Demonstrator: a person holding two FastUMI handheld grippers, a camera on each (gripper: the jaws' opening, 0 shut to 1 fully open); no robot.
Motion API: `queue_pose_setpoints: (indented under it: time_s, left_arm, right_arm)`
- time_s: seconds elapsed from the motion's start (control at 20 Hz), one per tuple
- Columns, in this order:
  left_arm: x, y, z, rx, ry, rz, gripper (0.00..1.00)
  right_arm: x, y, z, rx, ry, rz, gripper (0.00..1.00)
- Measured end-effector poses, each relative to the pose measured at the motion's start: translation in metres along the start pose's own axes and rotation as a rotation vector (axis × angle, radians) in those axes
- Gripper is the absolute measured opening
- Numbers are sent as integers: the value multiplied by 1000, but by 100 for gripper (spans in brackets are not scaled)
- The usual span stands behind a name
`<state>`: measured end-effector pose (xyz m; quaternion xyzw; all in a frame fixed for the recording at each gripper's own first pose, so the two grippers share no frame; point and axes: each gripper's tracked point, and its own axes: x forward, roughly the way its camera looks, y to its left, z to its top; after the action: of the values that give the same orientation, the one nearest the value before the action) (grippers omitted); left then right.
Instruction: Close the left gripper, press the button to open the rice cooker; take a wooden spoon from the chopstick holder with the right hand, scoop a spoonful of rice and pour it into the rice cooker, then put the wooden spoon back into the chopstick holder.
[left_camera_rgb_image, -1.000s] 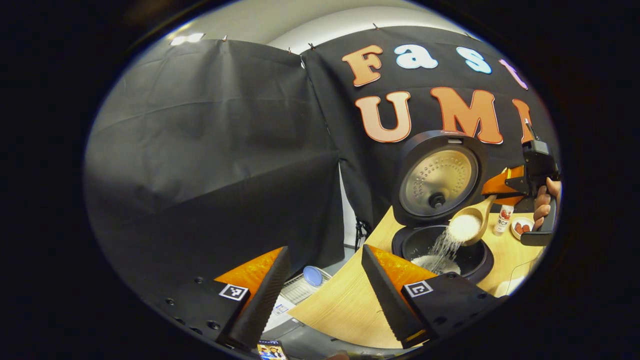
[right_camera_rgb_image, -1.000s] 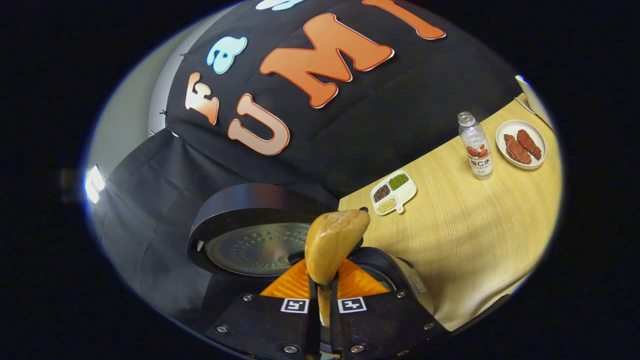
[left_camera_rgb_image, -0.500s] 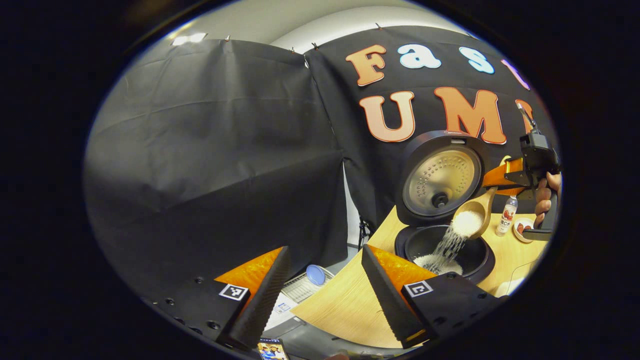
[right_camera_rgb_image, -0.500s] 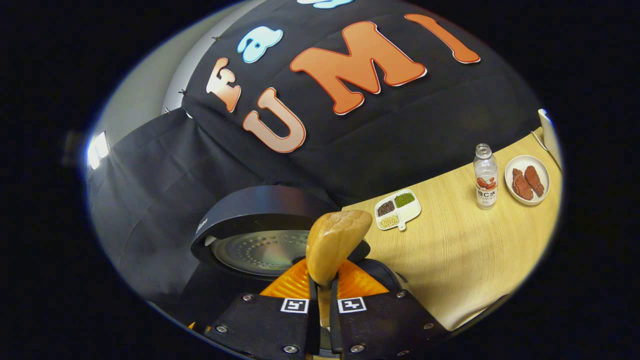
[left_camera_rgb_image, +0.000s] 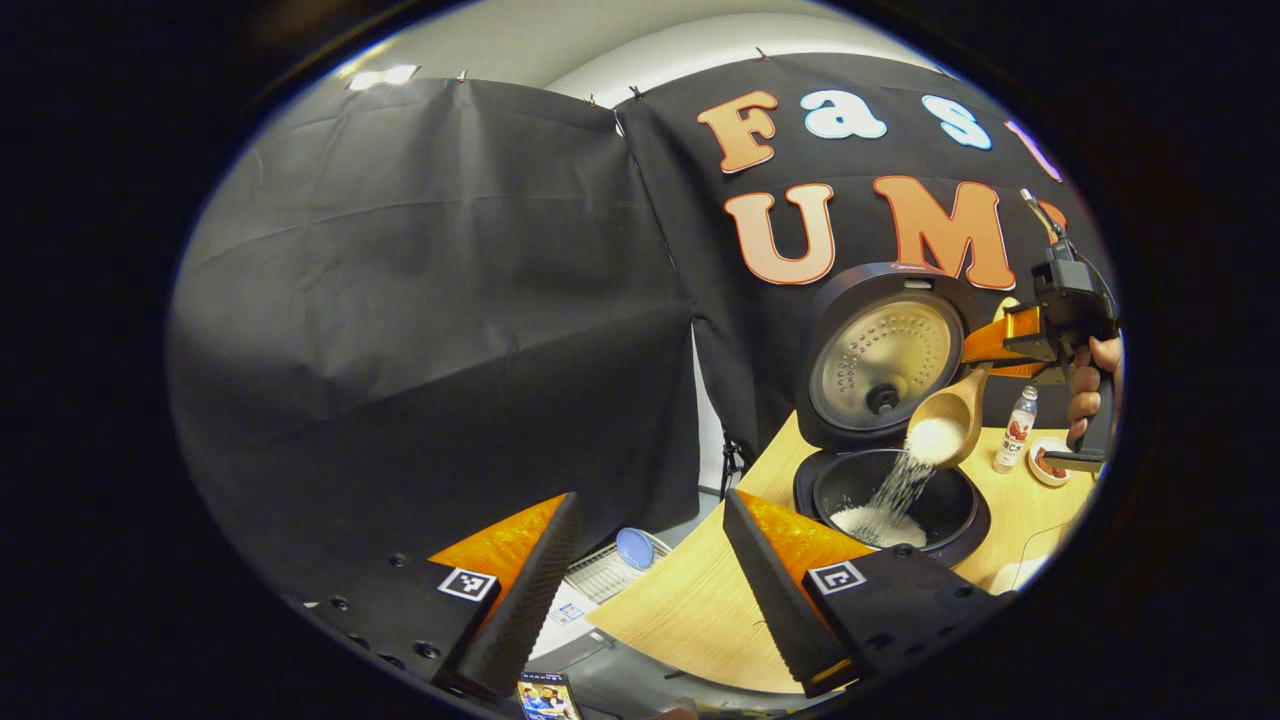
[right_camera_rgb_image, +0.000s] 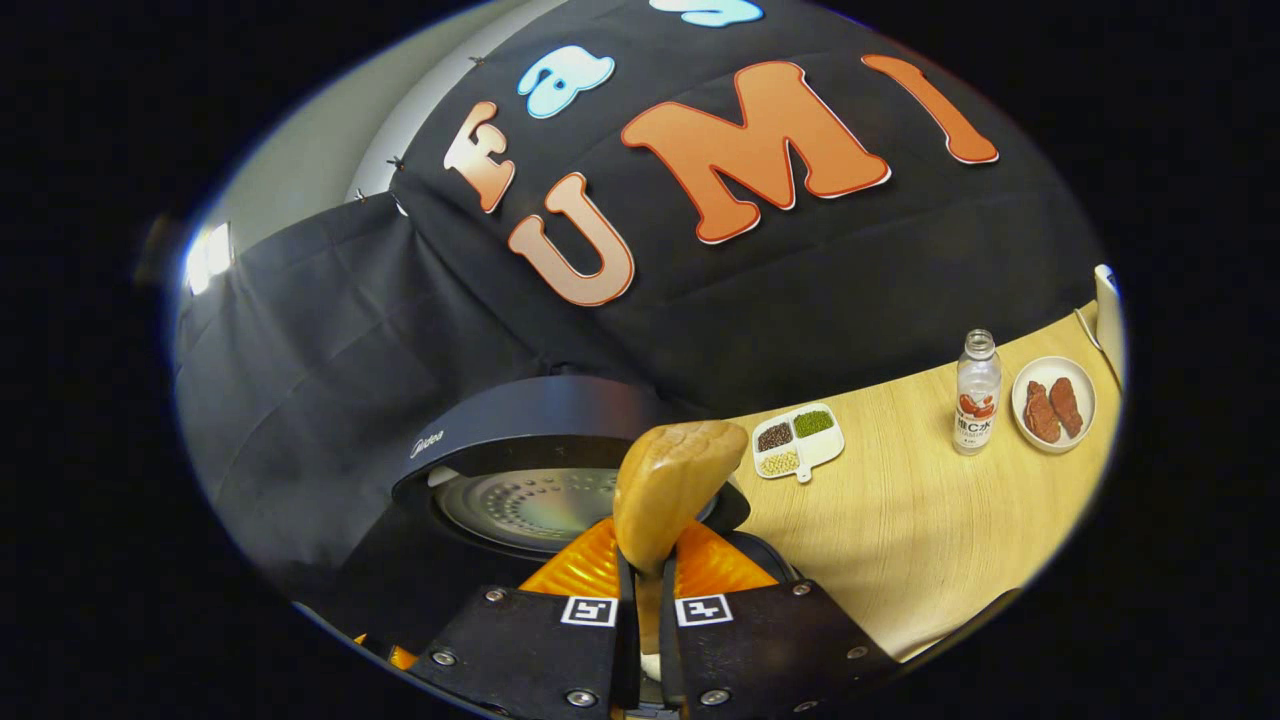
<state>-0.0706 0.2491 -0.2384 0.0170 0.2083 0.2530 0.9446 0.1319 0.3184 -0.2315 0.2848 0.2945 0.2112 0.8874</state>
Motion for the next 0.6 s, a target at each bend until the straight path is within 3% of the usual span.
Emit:
queue_pose_setpoints:
  time_s: [0.6]
  left_arm:
    - [1,2,-4,-11,3,15,98]
  right_arm:
    - [-2,30,-1,-244,-21,19,7]
